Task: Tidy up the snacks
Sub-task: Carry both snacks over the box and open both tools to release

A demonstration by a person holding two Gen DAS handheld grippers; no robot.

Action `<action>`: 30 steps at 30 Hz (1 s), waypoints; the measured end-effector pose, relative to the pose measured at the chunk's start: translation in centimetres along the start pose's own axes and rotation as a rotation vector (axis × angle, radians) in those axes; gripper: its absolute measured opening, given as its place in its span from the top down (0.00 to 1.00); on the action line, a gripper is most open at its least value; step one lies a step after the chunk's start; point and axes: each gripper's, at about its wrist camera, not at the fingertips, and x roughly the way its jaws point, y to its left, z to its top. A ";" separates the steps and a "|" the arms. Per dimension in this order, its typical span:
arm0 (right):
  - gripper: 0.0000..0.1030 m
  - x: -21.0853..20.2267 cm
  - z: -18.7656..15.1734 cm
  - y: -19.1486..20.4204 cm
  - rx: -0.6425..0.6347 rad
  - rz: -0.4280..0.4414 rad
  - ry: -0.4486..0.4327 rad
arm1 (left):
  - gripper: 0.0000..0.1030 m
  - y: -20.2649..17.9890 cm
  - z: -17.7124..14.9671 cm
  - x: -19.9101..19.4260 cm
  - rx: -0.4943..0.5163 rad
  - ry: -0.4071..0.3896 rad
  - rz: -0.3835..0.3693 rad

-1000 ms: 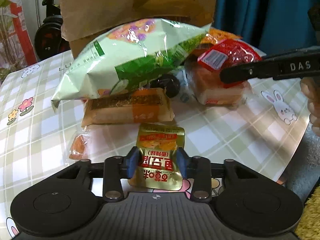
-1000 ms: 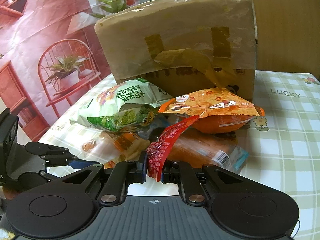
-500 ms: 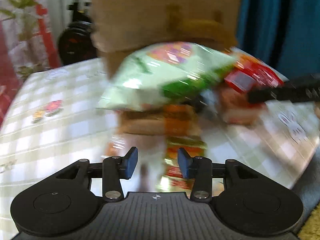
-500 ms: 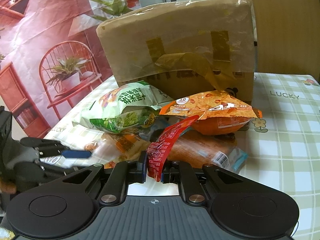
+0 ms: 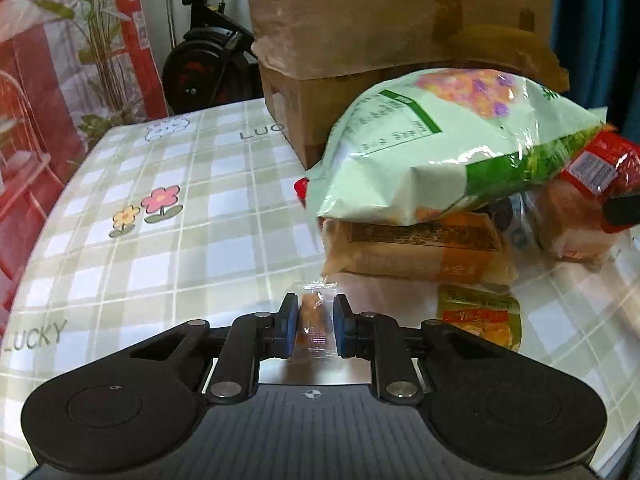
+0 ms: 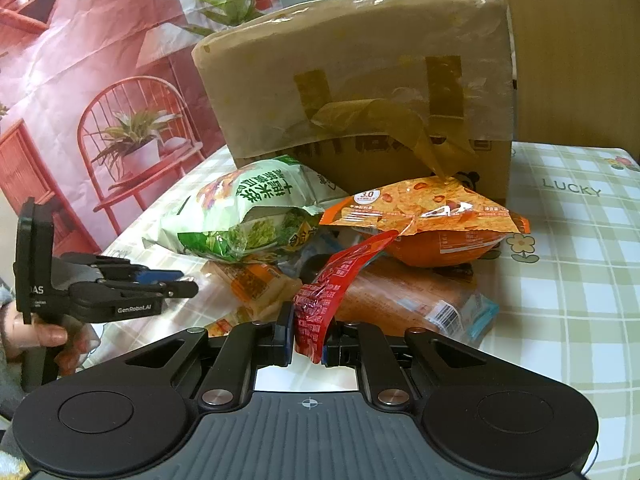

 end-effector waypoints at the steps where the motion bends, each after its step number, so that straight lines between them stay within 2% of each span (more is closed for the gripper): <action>1: 0.89 0.0 0.0 0.0 -0.001 -0.001 -0.001 | 0.81 -0.1 -0.1 -0.2 0.006 -0.003 -0.008; 14: 0.89 -1.5 0.8 0.5 -0.022 0.004 -0.046 | 0.81 0.7 -1.1 -4.8 -0.073 -0.096 -0.007; 19: 0.89 -2.8 1.9 0.5 -0.051 -0.001 -0.084 | 0.81 1.4 -0.2 -7.2 -0.134 -0.157 0.006; 24: 0.89 -4.2 4.5 0.4 -0.092 -0.004 -0.147 | 0.81 1.7 2.7 -9.7 -0.117 -0.252 0.022; 30: 0.89 -5.3 9.3 0.0 -0.141 -0.006 -0.226 | 0.81 1.1 8.0 -11.7 -0.094 -0.376 0.017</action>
